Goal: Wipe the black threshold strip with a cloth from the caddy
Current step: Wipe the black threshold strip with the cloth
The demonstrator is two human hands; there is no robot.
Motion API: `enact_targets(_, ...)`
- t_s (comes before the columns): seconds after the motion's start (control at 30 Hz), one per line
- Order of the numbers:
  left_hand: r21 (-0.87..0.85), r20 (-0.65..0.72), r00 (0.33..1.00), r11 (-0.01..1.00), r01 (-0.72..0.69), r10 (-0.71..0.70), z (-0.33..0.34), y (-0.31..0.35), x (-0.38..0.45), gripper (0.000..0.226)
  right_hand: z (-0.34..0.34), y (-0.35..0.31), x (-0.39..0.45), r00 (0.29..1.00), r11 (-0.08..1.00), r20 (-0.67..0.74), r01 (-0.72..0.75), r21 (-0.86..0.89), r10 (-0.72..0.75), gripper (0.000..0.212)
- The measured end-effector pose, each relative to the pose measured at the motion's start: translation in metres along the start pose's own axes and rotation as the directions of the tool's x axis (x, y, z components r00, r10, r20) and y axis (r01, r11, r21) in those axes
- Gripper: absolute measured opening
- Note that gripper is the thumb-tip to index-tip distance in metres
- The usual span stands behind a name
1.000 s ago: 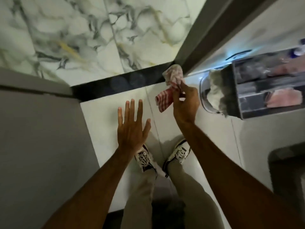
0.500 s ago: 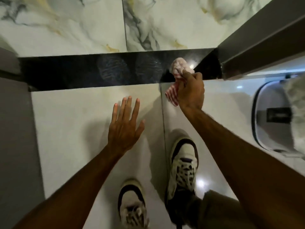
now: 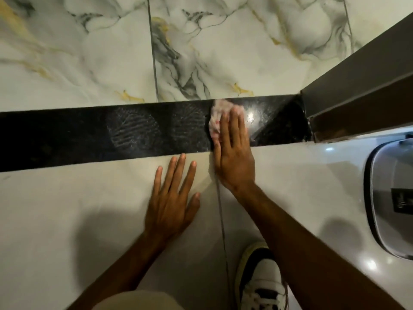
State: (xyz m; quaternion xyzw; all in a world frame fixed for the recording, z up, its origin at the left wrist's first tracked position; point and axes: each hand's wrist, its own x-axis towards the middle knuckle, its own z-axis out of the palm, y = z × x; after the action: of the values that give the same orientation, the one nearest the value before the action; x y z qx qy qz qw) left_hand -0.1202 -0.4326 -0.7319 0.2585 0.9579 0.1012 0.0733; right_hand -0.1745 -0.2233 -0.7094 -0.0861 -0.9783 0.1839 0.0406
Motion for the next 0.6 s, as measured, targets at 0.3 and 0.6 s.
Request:
enact_targets(0.3,-0.009,-0.050,0.999,1.000,-0.011,0.011,0.006,0.000,-0.002,0.074,-0.021,0.055,0.035,0.939,0.937,-0.067,-0.342,-0.072,0.338,0.069)
enact_targets(0.6,-0.017,-0.061,0.998,1.000,-0.006,0.005,-0.003,0.001,0.000,0.074,-0.026,0.041,-0.053,0.999,0.997,0.037,0.012,-0.078,-0.009,0.060)
